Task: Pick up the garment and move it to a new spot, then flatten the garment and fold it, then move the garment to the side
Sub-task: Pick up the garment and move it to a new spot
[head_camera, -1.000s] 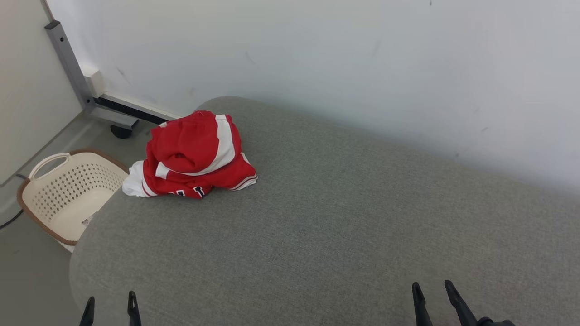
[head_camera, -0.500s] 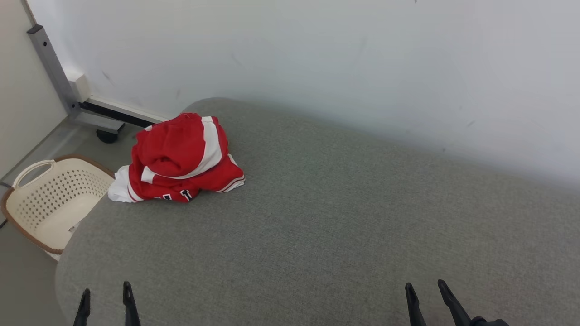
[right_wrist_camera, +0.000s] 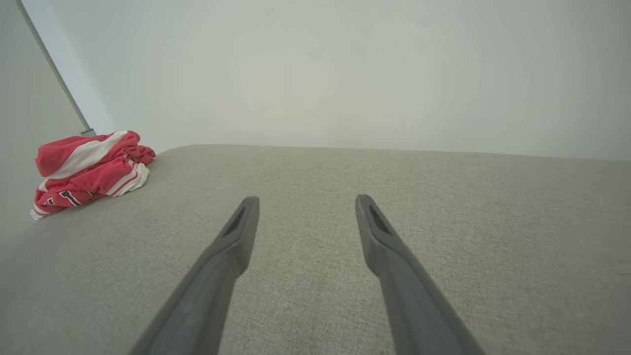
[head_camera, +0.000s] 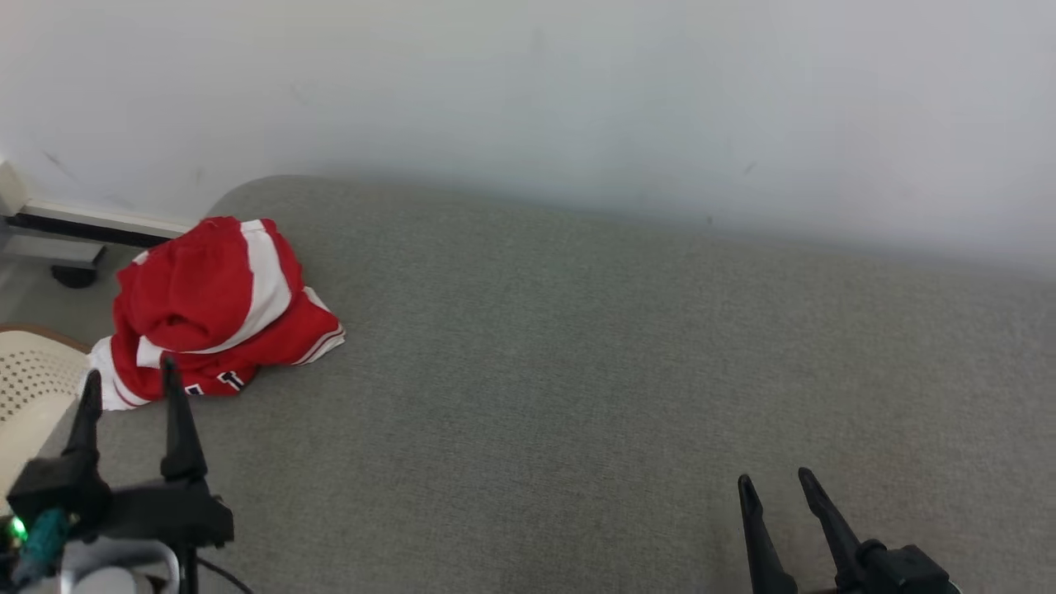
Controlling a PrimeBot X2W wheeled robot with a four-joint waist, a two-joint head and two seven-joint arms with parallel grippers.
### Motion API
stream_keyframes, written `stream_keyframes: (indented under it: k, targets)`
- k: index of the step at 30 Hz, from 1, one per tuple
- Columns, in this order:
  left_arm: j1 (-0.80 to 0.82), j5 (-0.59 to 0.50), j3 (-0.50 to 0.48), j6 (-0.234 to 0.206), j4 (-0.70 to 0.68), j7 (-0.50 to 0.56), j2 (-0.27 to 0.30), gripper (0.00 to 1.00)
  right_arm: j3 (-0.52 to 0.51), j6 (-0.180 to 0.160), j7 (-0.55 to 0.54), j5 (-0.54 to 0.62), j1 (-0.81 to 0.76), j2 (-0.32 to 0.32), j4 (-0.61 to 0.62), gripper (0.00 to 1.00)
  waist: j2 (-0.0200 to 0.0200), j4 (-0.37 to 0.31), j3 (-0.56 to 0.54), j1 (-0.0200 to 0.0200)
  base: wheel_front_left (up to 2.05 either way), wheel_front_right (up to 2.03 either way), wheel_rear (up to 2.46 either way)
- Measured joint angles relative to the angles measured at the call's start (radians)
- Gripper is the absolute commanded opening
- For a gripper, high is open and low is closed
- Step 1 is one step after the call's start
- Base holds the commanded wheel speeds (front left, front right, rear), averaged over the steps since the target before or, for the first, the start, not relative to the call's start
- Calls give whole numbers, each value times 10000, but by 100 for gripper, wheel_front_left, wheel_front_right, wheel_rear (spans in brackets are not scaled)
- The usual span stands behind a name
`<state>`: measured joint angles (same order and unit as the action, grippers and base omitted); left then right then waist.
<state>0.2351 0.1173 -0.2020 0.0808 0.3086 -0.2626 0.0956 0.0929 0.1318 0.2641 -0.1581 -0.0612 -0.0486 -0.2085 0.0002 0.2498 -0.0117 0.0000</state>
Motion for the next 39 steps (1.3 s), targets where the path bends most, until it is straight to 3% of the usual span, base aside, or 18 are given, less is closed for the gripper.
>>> stream_keyframes:
  k: [8,14,28,38,39]
  targets:
    - [2294,495,-658,161,2266,8,867,100,-464,0,0,98,729,-4,203,100,0,-807,772,1,0,0,0]
    - [3683,780,-848,234,4234,683,1687,100,-573,0,0,-17,1033,-10,238,100,0,-1465,1361,3,0,0,0]
    - [4806,1103,-1028,230,7497,1530,3003,100,-499,0,0,-73,1252,-10,205,100,-2,-2829,2134,1,0,0,0]
    - [5597,1012,-742,-286,8997,2844,3440,100,-520,0,0,2,1427,-13,251,100,-1,-3116,2532,1,0,0,0]
    - [5650,1012,-721,-295,9056,2899,3450,49,-508,0,0,12,1427,-10,249,100,-1,-3115,2538,1,0,0,0]
